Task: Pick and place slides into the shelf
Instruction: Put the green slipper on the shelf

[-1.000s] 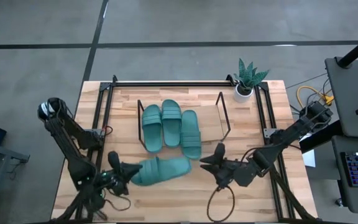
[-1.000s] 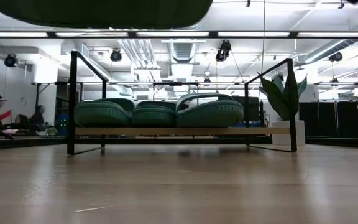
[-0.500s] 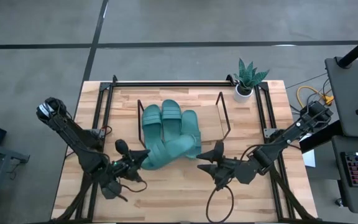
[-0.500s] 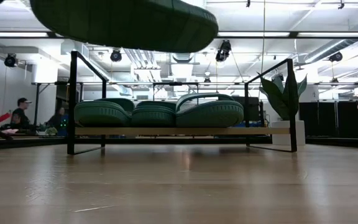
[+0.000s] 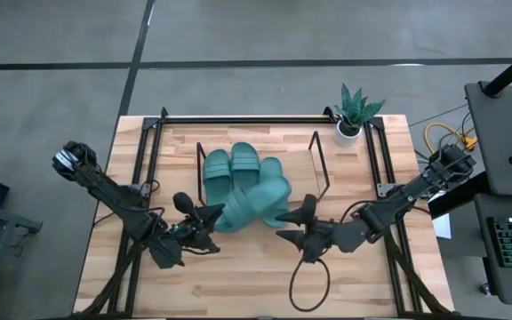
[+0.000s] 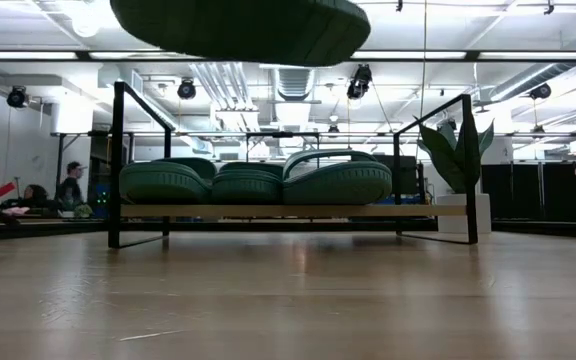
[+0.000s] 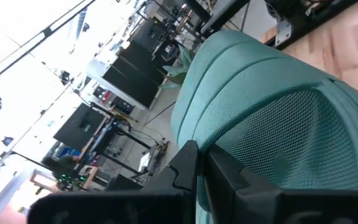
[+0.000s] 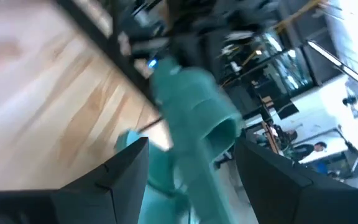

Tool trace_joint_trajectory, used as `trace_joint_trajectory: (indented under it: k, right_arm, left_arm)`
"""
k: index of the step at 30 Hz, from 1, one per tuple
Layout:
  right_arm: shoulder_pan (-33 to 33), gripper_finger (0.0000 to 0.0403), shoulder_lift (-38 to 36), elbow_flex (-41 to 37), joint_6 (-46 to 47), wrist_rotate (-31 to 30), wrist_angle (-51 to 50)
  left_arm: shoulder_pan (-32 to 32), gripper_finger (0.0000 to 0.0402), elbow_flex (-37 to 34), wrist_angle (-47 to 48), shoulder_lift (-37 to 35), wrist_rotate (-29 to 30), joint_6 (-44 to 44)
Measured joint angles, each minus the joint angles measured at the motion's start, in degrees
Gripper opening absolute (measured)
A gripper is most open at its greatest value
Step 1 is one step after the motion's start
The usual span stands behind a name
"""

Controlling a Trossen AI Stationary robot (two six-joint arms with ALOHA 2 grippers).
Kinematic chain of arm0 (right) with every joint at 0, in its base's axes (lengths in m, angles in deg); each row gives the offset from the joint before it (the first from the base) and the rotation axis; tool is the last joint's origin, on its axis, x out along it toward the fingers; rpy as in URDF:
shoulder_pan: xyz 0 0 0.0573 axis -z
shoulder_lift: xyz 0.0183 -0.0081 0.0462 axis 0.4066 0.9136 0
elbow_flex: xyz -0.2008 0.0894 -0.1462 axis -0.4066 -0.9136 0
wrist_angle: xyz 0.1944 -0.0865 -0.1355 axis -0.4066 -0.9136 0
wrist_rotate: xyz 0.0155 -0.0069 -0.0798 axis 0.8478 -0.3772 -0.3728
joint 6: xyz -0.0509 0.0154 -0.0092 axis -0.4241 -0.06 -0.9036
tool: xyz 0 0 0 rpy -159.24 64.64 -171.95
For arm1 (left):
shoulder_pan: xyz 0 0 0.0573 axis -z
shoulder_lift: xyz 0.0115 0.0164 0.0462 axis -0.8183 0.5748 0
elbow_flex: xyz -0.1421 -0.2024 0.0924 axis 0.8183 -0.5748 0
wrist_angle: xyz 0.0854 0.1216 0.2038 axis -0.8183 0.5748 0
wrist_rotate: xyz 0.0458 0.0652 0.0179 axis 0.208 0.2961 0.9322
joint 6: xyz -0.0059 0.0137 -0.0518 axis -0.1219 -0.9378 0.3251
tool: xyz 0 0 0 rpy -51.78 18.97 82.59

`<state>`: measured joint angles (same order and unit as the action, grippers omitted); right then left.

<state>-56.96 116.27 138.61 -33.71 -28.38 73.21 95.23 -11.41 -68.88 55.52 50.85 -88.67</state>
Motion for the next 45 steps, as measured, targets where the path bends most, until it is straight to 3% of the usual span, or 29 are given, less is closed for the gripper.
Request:
trace_joint_trajectory:
  k: [4, 8, 15, 22, 37, 45]
  right_arm:
    - [0.4, 0.0226, 0.0, 0.0, 2.5, 0.3, 6.9]
    - [3.6, 0.0226, 0.0, 0.1, 12.3, 6.0, 7.6]
    - [9.6, 0.0226, 0.0, 0.1, 22.6, 9.8, 6.3]
    - [14.4, 0.0226, 0.0, 0.1, 32.3, 23.4, 5.1]
    - [17.2, 0.0224, -0.1, 2.0, 39.9, 25.5, -2.9]
    - [17.2, 0.0185, -0.1, 2.0, 41.0, 25.6, -3.2]
  left_arm:
    - [-1.0, 0.0000, 0.0, 0.0, 0.9, -0.1, -0.8]
    - [-2.0, 0.0000, 0.0, -2.0, 1.8, -0.1, -2.3]
    - [-3.2, 0.0000, 0.0, -13.2, 4.1, -0.1, -15.9]
    - [-4.1, 0.0000, 0.0, -16.1, 5.5, -0.1, -21.7]
    - [-4.8, 0.0000, 0.0, -17.7, 6.0, -0.1, -23.3]
    - [-6.7, 0.0000, 0.0, -18.0, 6.1, -0.2, -23.3]
